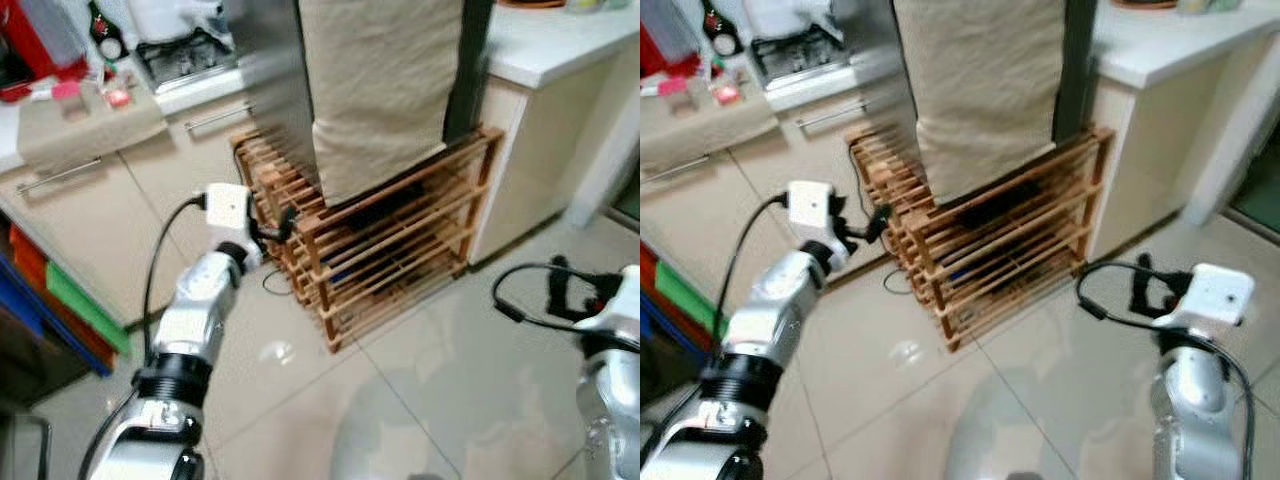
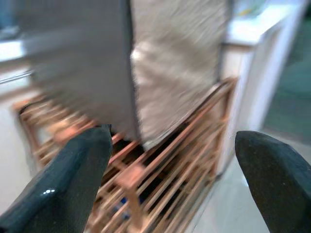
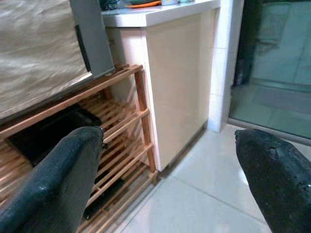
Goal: Restocking fridge
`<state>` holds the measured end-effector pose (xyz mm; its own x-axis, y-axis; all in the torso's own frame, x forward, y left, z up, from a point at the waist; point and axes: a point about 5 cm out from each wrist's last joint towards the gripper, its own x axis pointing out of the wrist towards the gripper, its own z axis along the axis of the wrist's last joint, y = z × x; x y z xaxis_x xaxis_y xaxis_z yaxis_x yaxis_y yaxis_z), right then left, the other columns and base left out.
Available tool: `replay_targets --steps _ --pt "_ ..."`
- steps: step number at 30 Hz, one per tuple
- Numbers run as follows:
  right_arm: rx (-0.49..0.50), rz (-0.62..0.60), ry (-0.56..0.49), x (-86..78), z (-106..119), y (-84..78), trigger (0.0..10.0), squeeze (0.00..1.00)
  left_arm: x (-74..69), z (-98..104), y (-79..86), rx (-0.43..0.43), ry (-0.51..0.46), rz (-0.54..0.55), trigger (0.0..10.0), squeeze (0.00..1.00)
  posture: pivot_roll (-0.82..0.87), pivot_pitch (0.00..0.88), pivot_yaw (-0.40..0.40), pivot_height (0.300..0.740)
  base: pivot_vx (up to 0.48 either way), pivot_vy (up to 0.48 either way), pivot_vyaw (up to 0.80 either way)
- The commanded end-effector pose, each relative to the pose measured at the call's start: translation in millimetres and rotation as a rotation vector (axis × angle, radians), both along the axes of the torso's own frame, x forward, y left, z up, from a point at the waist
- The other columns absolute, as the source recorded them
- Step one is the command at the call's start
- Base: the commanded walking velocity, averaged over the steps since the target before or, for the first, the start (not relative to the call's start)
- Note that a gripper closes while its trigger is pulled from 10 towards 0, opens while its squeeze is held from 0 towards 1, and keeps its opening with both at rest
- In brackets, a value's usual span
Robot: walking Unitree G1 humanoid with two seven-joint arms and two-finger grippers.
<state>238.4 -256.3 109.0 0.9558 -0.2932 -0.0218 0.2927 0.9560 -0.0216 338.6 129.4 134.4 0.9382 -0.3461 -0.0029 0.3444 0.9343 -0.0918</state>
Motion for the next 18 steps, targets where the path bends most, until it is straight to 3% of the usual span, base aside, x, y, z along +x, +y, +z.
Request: replay_targets --steps 1,4,8,9,11,14,16,18 --pt "0.001 0.051 -0.022 3.6 2.7 15.5 10.0 0.0 -9.9 -9.3 1.6 -0.003 0.032 -0.023 10.0 0.0 -0.19 0.0 0.138 0.74 0.0 0.48 -0.74" --pt "-0.009 0.097 -0.019 2.5 0.5 27.4 10.0 0.0 -24.7 -16.3 -7.5 -0.011 0.032 -0.066 10.0 0.0 -0.19 0.0 0.138 0.74 0.0 0.48 -0.74" --pt "-0.066 0.159 0.028 5.1 -4.0 41.3 10.0 0.0 -19.2 -16.7 2.5 -0.062 0.045 0.009 10.0 0.0 -0.19 0.0 0.133 0.74 0.0 0.48 -0.74" --pt "-0.134 0.229 0.1 11.3 -9.5 56.2 10.0 0.0 -14.0 -14.6 8.4 -0.086 0.047 0.05 10.0 0.0 -0.19 0.0 0.13 0.74 0.0 0.48 -0.74" --pt "-0.161 0.269 0.127 19.4 -8.6 66.8 10.0 0.0 -12.3 -13.1 7.8 -0.074 0.045 0.067 10.0 0.0 -0.18 0.0 0.121 0.74 0.0 0.48 -0.74" --pt "-0.145 0.269 0.129 26.3 -4.9 66.7 10.0 0.0 -10.4 -11.1 1.4 -0.005 0.034 0.065 10.0 0.0 -0.18 0.0 0.104 0.74 0.0 0.32 -0.75" --pt "-0.134 0.267 0.11 28.4 -1.8 64.4 10.0 0.0 -9.1 -2.6 -1.0 -0.066 0.003 0.049 10.0 0.0 -0.17 0.0 0.098 0.74 0.0 0.0 0.0" --pt "-0.147 0.267 0.107 28.9 -1.3 64.5 10.0 0.0 -8.1 -2.8 -0.7 -0.054 0.008 0.068 10.0 0.0 -0.18 0.0 0.097 0.74 0.24 0.0 0.0"
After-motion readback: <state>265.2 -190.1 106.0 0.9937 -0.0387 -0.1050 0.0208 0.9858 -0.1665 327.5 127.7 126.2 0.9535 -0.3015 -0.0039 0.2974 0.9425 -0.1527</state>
